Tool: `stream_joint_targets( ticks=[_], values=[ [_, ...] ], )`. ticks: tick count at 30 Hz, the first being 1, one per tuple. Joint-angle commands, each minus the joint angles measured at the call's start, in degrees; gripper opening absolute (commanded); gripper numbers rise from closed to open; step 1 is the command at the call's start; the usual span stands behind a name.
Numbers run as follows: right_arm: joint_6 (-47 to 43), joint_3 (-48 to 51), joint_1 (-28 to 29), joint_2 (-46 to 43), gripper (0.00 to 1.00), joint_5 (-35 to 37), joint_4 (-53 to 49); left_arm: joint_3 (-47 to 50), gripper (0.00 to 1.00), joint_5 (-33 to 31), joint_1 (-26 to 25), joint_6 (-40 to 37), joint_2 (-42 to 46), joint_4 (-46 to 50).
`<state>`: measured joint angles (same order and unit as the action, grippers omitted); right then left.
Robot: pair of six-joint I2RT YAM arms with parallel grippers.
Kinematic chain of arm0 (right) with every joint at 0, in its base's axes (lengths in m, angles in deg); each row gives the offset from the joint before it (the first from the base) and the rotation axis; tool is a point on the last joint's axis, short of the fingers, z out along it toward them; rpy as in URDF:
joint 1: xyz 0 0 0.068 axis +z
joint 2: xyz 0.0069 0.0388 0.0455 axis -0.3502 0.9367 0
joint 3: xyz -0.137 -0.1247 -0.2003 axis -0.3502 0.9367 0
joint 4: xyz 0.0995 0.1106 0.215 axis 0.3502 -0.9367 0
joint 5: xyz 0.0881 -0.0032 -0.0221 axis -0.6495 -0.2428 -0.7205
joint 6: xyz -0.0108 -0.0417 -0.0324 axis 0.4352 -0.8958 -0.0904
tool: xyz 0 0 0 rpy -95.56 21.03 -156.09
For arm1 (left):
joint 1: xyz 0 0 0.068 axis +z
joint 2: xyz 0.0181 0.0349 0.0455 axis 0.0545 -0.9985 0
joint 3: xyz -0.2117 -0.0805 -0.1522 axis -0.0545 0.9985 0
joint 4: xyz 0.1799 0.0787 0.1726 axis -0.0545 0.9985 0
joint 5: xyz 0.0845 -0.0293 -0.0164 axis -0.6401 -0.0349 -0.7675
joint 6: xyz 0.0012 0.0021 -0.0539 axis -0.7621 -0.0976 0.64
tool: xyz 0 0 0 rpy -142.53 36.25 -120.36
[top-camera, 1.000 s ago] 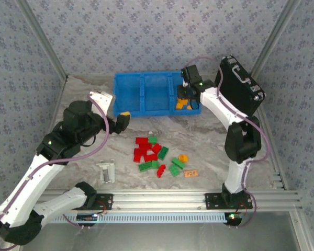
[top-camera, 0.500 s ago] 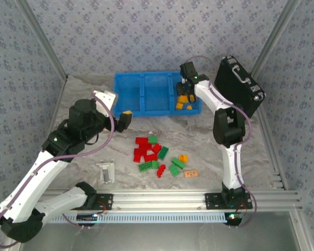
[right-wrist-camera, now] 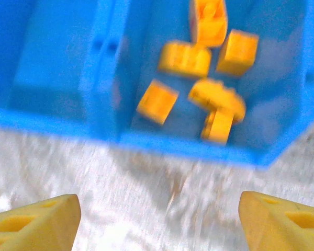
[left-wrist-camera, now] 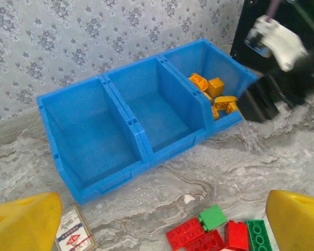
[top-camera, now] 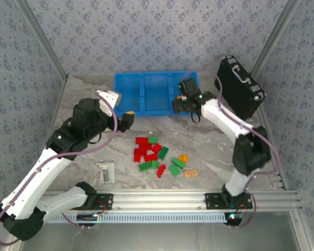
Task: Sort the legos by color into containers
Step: Place the lego in the container, then pick up the lego from the bottom-center of the table.
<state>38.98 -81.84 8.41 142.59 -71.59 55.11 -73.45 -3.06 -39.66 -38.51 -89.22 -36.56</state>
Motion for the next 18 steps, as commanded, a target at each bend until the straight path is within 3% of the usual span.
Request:
stream_joint_targets(
  ticks=[1,10,18],
  values=[
    [7.8,11.2,1.5,-6.7,0.80,0.0,0.9,0.8,1.00,2.2,-0.2,1.6,2.1,-3.1],
    [24.8,34.9,9.9,-22.4,0.80,-2.6,7.1,2.5,1.00,3.6,-0.3,2.7,2.7,-2.7],
    [27.7,43.1,15.8,-25.4,0.80,-2.3,11.8,2.6,1.00,4.6,-0.3,4.0,4.0,-2.1]
  ],
)
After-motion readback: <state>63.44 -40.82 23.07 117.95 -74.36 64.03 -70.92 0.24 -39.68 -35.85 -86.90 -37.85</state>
